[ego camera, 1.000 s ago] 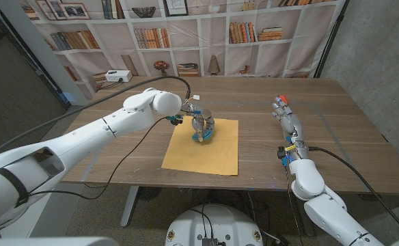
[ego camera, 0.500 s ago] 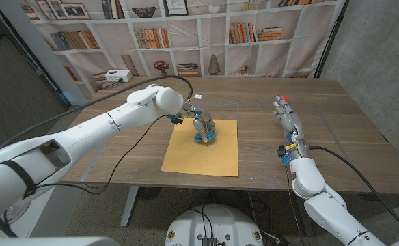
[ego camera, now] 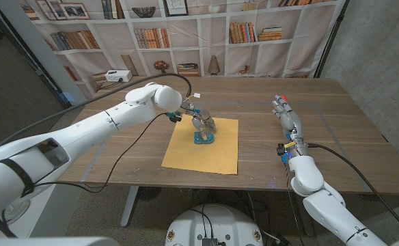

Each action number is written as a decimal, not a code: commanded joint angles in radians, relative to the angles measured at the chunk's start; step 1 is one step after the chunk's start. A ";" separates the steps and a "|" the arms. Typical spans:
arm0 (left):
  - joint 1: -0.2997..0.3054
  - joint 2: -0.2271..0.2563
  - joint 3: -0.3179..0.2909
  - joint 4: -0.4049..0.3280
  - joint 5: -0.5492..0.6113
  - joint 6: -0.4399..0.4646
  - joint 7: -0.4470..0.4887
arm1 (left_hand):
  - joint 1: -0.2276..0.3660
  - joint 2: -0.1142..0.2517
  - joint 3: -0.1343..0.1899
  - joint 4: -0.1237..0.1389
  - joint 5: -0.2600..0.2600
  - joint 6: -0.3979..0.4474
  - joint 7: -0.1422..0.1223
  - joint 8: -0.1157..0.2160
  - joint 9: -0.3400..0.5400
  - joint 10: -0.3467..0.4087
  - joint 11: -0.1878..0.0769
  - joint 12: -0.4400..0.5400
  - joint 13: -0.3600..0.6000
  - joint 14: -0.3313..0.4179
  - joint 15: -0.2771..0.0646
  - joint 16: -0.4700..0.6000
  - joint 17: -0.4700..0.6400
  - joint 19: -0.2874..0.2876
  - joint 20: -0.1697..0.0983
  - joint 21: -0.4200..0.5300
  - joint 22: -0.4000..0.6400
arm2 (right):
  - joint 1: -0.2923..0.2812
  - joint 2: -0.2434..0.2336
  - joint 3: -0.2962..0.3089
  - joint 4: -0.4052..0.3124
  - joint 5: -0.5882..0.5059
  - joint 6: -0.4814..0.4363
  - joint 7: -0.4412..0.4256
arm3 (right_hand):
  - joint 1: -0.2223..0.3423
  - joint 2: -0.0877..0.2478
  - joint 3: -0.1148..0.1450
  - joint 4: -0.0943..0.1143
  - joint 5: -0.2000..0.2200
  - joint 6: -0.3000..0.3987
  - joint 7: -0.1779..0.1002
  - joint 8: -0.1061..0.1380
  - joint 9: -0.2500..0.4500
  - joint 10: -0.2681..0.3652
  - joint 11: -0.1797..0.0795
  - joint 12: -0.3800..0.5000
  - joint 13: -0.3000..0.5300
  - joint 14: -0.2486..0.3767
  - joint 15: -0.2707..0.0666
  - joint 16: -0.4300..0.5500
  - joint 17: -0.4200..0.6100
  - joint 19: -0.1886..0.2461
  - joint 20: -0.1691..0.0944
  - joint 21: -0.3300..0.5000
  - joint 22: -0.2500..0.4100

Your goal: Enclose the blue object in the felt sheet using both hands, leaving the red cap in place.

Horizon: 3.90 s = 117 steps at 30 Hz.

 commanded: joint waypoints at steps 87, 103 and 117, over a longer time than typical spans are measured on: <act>0.623 0.339 -0.282 -0.687 1.011 -0.179 -0.016 | -0.096 -0.093 -0.120 -0.005 0.078 0.193 -0.029 0.032 0.040 0.067 -0.080 0.093 0.031 -0.047 -0.052 0.038 -0.070 -0.046 0.012 -0.152 0.011 | 0.005 0.053 -0.046 0.141 0.032 0.126 0.024 | -0.016 0.016 -0.005 0.005 -0.001 0.005 0.000 -0.003 0.001 0.008 -0.001 -0.008 0.002 0.010 0.005 -0.006 0.004 0.005 0.011 -0.010 0.004; 0.699 0.331 -0.250 -0.627 1.266 -0.227 0.074 | -0.052 -0.043 -0.133 -0.005 0.126 0.058 0.036 0.051 0.119 -0.045 -0.039 0.136 0.141 -0.084 -0.013 0.069 0.005 -0.115 0.006 -0.213 0.018 | 0.011 0.059 -0.043 0.158 0.046 0.131 0.023 | -0.015 0.021 -0.004 0.005 -0.001 0.004 0.000 -0.003 0.001 0.008 -0.001 -0.009 0.002 0.011 0.005 -0.006 0.004 0.005 0.010 -0.011 0.004; 0.721 0.369 -0.271 -0.513 1.196 -0.194 0.289 | 0.093 0.019 -0.160 -0.038 0.144 0.210 -0.028 0.254 0.275 0.074 -0.142 0.364 0.374 0.078 -0.123 0.224 0.138 0.059 -0.054 -0.176 0.028 | 0.003 0.044 -0.035 0.110 0.015 0.069 -0.014 | -0.014 0.021 -0.004 0.002 0.000 0.005 0.000 -0.003 0.001 0.008 -0.001 -0.009 0.002 0.012 0.006 -0.006 0.004 0.006 0.013 -0.011 0.004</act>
